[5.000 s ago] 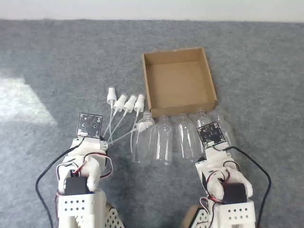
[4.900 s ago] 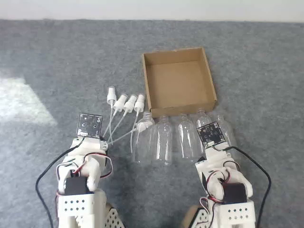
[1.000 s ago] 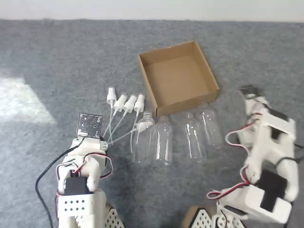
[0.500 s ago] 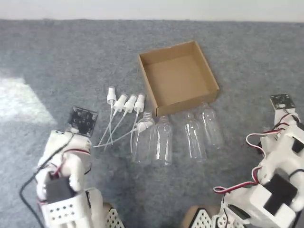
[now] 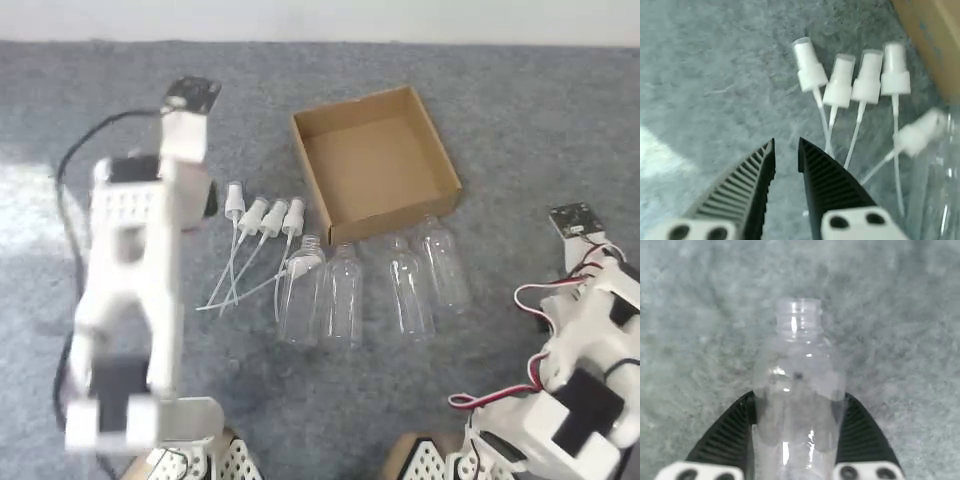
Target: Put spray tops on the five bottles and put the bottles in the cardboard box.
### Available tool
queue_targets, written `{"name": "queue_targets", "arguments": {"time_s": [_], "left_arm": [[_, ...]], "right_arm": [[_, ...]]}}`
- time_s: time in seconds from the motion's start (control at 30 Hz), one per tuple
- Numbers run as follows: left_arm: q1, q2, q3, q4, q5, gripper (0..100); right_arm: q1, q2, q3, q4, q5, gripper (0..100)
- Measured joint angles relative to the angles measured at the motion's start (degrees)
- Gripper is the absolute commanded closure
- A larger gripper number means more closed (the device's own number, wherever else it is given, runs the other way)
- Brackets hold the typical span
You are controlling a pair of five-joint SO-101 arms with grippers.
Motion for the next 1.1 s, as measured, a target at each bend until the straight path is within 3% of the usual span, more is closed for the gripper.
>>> {"name": "queue_targets", "arguments": {"time_s": [0.17, 0.63, 0.87, 1.1], "left_arm": [[0.2, 17.0, -13.1, 0.0, 6.2, 92], [3.8, 40.2, -35.2, 0.0, 11.4, 89], [2.7, 48.6, -41.6, 3.1, 12.0, 91], [3.1, 51.9, -43.3, 5.5, 11.8, 99]], "right_arm": [[-0.1, -0.1, 0.6, -1.1, 0.7, 94.6], [-0.3, -0.4, 1.0, -1.4, -0.8, 94.6], [-0.3, -0.4, 1.0, -1.4, -0.8, 94.6], [-0.3, -0.4, 1.0, -1.4, -0.8, 94.6]]}}
